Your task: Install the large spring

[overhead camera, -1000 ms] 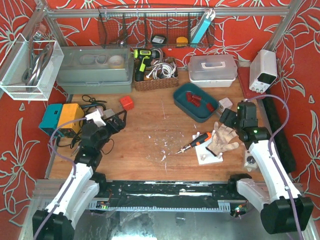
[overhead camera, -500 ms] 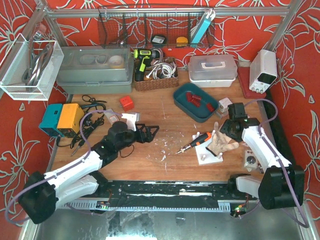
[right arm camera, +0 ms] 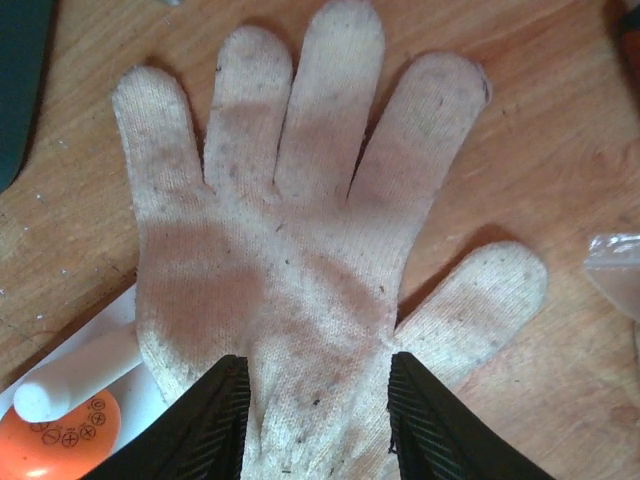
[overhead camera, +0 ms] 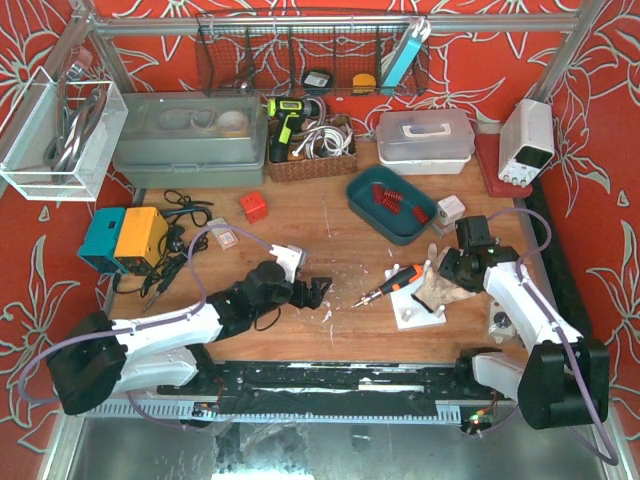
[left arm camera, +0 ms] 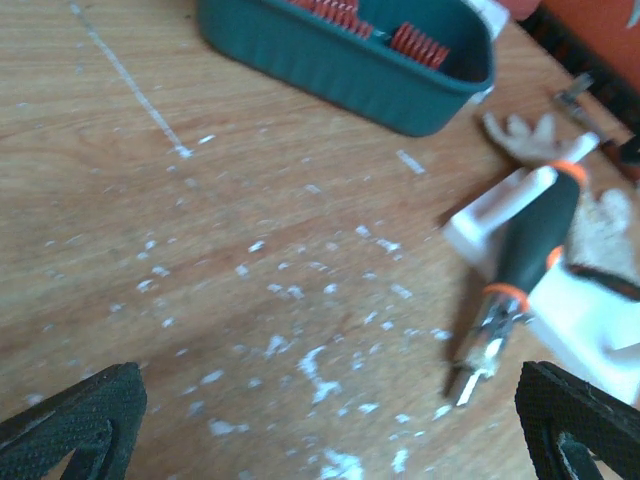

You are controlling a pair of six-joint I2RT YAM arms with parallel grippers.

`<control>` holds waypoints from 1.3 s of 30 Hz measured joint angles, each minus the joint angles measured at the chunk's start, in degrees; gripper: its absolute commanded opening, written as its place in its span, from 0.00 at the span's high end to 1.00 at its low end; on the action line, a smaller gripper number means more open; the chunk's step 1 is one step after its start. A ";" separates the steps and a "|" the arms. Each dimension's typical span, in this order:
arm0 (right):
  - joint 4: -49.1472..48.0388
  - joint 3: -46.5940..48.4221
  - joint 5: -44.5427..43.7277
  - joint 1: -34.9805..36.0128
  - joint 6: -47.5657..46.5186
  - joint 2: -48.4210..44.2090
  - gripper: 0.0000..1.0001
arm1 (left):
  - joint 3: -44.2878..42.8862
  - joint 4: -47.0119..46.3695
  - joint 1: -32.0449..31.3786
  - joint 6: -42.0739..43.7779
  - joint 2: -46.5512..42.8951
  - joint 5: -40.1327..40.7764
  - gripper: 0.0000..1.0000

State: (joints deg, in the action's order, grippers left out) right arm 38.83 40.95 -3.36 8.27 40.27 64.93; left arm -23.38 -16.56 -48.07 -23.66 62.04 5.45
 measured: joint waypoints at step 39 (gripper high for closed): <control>-9.86 -5.14 10.84 3.41 -9.97 3.96 0.66 | 13.92 -10.93 -0.26 5.95 -11.93 12.96 0.00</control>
State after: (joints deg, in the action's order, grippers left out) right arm 28.97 35.81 7.49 11.68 30.30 68.88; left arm -9.45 -27.49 -48.34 -17.72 50.11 18.41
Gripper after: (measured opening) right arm 0.345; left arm 0.998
